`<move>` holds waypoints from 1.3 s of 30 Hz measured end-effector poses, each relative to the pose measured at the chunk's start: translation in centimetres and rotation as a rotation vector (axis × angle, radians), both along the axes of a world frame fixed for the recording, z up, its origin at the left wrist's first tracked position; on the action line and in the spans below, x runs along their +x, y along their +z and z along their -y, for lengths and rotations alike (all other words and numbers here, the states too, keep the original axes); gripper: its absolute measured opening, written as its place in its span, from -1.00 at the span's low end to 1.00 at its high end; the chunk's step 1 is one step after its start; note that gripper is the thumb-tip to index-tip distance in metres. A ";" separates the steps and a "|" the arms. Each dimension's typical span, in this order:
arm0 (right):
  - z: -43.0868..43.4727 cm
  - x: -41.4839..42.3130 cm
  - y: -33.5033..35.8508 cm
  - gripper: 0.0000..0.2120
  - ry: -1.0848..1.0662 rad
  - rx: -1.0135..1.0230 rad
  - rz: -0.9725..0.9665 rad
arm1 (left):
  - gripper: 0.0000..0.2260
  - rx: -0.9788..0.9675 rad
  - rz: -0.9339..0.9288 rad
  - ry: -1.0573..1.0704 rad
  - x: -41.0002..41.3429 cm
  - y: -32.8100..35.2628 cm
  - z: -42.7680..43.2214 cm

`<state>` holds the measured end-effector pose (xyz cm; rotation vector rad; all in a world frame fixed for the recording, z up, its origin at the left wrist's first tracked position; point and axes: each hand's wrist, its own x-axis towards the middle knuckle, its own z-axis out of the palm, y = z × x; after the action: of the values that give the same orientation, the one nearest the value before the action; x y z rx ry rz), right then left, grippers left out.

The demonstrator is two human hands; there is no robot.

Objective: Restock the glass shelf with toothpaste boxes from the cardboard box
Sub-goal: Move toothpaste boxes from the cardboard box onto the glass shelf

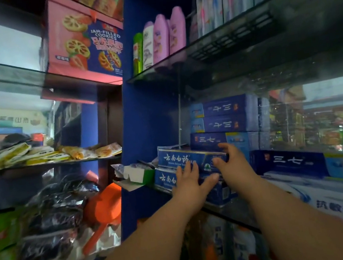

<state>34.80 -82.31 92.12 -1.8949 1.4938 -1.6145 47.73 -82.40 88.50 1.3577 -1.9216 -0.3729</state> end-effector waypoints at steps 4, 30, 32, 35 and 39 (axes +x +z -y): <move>0.1 0.2 -0.2 -0.56 -0.047 0.038 0.116 | -0.19 -0.039 0.097 0.068 -0.1 -0.7 0.4; -4.1 2.1 0.2 -0.57 -0.227 -0.324 -0.035 | -0.31 -0.052 -0.216 0.042 2.2 -3.5 -4.1; -5.8 3.6 -0.3 -0.63 -0.209 -0.395 -0.161 | -0.37 -0.048 -0.249 0.048 3.4 -4.1 -4.7; -8.1 6.0 -2.3 -0.64 -0.120 -0.385 -0.230 | -0.43 -0.058 -0.290 0.067 4.8 -5.4 -5.5; -10.7 8.2 -7.4 -0.63 0.013 -0.259 -0.270 | -0.44 -0.011 -0.228 0.192 6.3 -8.3 -7.5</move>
<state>43.02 -71.56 84.68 -2.3397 1.4193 -1.6692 54.04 -74.85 80.18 1.4139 -1.5917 -0.4035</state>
